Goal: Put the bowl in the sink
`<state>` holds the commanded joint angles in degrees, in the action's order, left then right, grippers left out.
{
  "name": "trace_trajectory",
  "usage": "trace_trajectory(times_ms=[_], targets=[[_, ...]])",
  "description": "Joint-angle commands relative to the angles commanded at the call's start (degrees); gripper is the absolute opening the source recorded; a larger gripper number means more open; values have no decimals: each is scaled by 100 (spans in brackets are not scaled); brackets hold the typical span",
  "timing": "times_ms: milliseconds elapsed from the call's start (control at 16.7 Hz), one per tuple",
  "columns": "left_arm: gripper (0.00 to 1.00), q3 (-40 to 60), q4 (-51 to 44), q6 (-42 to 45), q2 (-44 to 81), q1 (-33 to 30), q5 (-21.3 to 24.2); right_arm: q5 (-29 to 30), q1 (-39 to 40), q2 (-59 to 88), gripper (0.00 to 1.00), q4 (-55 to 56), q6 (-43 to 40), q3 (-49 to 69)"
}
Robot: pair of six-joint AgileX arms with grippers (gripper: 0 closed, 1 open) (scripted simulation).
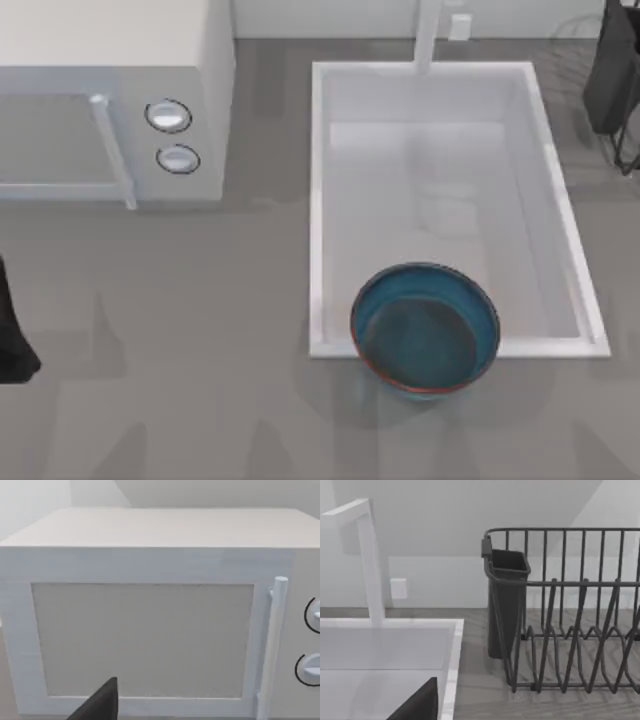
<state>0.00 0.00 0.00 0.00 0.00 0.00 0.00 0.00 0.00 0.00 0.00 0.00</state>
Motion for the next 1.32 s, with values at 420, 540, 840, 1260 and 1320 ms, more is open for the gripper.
trace_trajectory(times_ms=[420,540,840,1260,1320], targets=[[100,0,0,0,0,0,0,-15,350,908,100,-759,343,902],[100,0,0,0,0,0,0,-13,602,1701,100,-1344,601,1629],[100,0,0,0,0,0,0,-2,1362,4583,100,-3195,1395,3831],[100,0,0,0,0,0,0,-17,2415,8369,100,-5738,2481,6735],[100,0,0,0,0,0,0,-17,2538,8776,100,-6021,2606,7087]])
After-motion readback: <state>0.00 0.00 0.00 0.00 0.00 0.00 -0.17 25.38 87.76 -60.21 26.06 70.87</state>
